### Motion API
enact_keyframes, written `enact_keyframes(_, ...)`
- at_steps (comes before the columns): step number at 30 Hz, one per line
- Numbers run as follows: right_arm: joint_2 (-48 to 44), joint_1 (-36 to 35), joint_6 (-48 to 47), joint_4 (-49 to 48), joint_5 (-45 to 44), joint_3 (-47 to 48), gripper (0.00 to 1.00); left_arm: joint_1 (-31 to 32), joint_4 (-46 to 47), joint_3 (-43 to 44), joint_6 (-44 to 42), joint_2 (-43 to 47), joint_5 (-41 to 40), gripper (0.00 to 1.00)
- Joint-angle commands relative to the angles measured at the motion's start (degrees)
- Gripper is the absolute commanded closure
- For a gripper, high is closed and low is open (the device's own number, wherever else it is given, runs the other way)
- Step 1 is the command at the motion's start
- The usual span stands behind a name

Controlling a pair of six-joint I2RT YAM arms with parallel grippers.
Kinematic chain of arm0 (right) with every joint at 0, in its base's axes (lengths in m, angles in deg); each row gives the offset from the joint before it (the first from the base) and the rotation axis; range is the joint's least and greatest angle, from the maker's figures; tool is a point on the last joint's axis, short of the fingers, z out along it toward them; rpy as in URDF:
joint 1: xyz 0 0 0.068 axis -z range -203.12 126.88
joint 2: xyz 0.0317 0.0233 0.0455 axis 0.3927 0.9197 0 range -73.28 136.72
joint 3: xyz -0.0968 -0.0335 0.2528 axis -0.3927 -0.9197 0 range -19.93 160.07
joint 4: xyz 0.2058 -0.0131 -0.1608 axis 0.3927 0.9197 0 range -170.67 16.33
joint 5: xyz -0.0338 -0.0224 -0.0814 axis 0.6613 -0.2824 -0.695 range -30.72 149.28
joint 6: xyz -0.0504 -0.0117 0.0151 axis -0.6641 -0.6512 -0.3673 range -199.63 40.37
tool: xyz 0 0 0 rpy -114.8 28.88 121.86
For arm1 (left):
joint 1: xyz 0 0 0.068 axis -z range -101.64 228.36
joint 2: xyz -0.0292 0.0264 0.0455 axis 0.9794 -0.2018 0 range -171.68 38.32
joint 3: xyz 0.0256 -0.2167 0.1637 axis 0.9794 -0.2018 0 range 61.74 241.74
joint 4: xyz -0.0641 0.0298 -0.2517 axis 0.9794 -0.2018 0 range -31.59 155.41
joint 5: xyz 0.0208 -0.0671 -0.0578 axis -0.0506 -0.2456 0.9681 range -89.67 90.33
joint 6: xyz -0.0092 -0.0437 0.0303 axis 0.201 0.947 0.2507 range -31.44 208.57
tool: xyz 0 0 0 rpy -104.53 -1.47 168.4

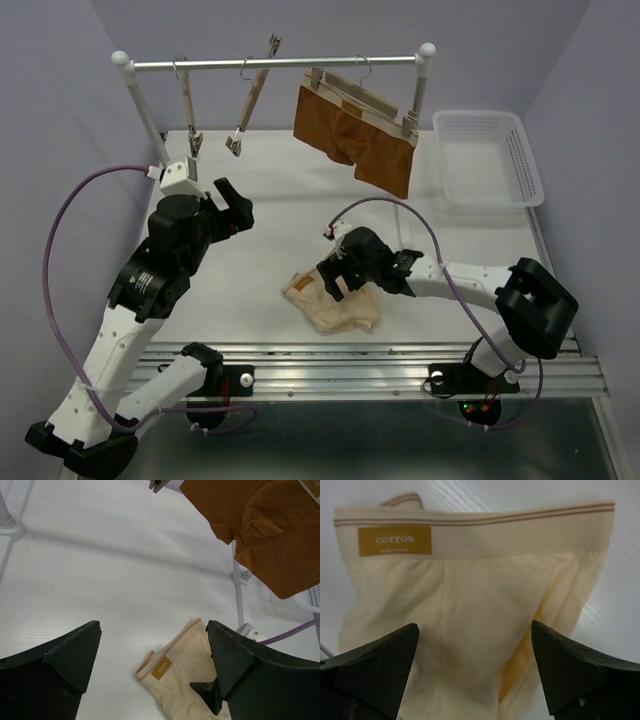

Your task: Remove the underwear clipped to the hanger

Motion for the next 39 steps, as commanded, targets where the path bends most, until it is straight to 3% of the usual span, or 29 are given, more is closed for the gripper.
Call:
enact_keyframes(1,5.8,-2.3,-1.4,5.6,-7.3,1.7,0.03,0.0,-2.1,-2.7,4.2,5.7,-2.0,0.01)
enact_keyframes(3,7.0,-2.3,-0.7,7.1,-7.0,2.0,0.14,0.0,-2.3,-3.3,4.7,6.6,-3.0,0.01)
enact_keyframes(4,7.2,-2.3,0.7,7.2,-8.8,2.1,0.41,0.0,-2.0,-3.5,4.8,7.1,-3.8,0.01)
enact_keyframes(6,6.3,-2.3,2.7,7.6,-13.1,2.7,0.69,0.0,-1.5,-3.6,4.6,7.1,-4.1,0.01)
enact_keyframes(7,5.3,-2.3,5.8,8.1,-19.4,3.4,0.99,0.0,-0.5,-3.6,4.5,7.1,-4.1,0.01)
enact_keyframes(11,-3.4,2.7,9.8,9.5,-27.7,7.0,0.99,0.0,3.7,-4.5,3.2,6.3,-4.0,0.01)
enact_keyframes(12,-6.4,8.3,10.9,10.8,-27.5,9.3,0.99,0.0,4.8,-4.7,2.8,6.0,-3.2,0.01)
enact_keyframes(16,-11.5,19.8,11.5,11.8,-33.2,14.4,0.99,0.0,9.1,-4.8,0.2,3.8,-1.5,0.01)
enact_keyframes(18,-12.0,24.3,10.7,11.8,-38.2,17.6,0.99,0.0,9.8,-4.6,-1.2,3.5,-1.6,0.01)
enact_keyframes(21,-11.6,32.8,9.6,11.6,-37.7,25.2,0.99,0.0,10.6,-4.0,-2.6,3.3,-1.9,0.01)
enact_keyframes(24,-7.0,41.6,7.1,10.6,-35.5,35.0,0.99,0.0,11.3,-3.7,-4.2,3.5,-3.0,0.01)
enact_keyframes(27,0.7,49.1,4.9,10.3,-26.0,44.6,0.99,0.0,12.0,-3.5,-5.0,3.8,-4.5,0.01)
enact_keyframes(35,18.3,54.4,0.3,10.5,-17.2,57.1,0.98,0.0,12.3,-4.6,-3.9,4.4,-7.5,0.01)
enact_keyframes(36,19.3,54.4,0.4,10.5,-17.2,57.0,0.94,-0.1,12.4,-4.6,-3.9,4.3,-7.8,0.01)
enact_keyframes(37,21.0,54.4,0.1,10.5,-16.6,56.5,0.60,0.0,12.6,-4.3,-3.8,4.1,-8.0,0.01)
enact_keyframes(39,22.1,54.4,0.5,12.5,-17.1,56.3,0.32,0.0,12.7,-3.9,-3.7,3.7,-8.1,0.01)
